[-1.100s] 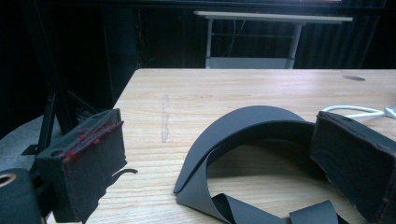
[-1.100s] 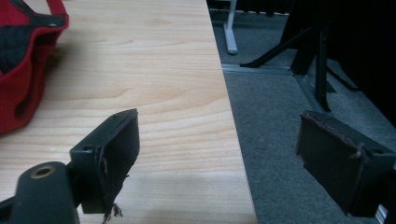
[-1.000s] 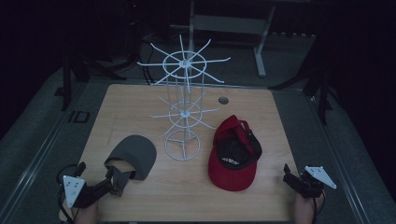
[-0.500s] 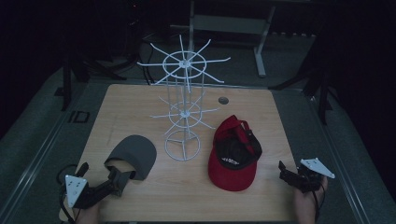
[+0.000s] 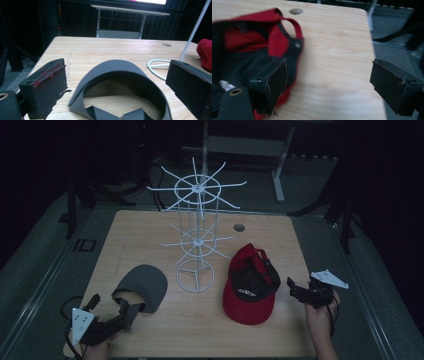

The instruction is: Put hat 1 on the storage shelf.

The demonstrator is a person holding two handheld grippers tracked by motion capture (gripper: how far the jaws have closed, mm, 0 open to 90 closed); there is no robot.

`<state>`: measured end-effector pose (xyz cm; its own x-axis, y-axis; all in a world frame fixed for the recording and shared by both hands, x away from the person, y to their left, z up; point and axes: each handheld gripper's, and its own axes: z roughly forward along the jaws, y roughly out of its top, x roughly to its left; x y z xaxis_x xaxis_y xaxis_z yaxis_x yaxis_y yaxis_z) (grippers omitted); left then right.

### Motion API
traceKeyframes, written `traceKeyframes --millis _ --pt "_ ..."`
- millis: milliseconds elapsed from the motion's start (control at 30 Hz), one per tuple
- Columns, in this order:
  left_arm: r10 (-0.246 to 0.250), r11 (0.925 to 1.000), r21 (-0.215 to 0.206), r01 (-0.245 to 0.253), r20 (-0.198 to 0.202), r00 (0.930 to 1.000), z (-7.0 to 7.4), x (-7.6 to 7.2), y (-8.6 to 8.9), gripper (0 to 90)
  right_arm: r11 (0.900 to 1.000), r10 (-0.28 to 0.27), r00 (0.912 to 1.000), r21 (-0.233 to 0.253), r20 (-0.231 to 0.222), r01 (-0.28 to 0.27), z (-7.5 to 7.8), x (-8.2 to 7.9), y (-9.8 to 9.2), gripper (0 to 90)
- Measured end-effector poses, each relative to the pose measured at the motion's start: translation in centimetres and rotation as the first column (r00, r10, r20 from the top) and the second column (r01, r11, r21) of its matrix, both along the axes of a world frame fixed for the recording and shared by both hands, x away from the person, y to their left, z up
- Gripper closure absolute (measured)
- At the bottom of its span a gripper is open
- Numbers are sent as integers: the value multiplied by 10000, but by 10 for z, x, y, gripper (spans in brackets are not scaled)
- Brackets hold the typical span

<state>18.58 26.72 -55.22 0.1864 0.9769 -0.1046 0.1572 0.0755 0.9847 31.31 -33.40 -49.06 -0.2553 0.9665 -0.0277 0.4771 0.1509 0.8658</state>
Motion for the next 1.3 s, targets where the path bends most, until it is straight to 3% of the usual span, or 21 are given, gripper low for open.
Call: traceKeyframes --millis 167,300,367,433,633,700,767,1000,1133,1300 --pt "-202 9998 -70 201 -110 9997 1 0 -3 36 9982 557 9973 233 -469 -547 3 20 11 172" --pt "-350 9994 -63 348 -233 9991 1 0 -4 37 9974 718 9947 129 -738 -710 0 33 24 120" --pt "-363 9993 -95 361 -314 9988 1 1 -4 37 9973 672 9938 -223 -884 -695 -5 39 32 110" --pt "-446 9990 -113 443 -293 9986 1 1 -4 37 9947 1000 9869 -93 -1269 -1020 -12 46 38 98" --pt "-533 9986 -79 530 -424 9977 0 2 -6 37 9920 1109 9796 -418 -1676 -1195 -30 62 55 98" --pt "-568 9983 -120 563 -447 9974 0 2 -6 37 9899 1314 9741 -275 -1840 -1388 -35 67 59 98" --pt "-555 9984 -110 551 -450 9974 0 2 -6 37 9888 1283 9723 -508 -1952 -1406 -39 71 64 100" --pt "-498 9985 -239 488 -436 9978 1 1 -4 38 9888 1013 9684 -843 -2279 -1233 -49 82 75 229" --pt "-478 9986 -227 468 -455 9978 1 1 -4 38 9830 1016 9653 -1249 -2406 -1346 -53 82 80 382" --pt "-456 9988 -220 446 -464 9979 2 0 -4 40 9787 1166 9572 -1336 -2648 -1562 -57 83 82 588"
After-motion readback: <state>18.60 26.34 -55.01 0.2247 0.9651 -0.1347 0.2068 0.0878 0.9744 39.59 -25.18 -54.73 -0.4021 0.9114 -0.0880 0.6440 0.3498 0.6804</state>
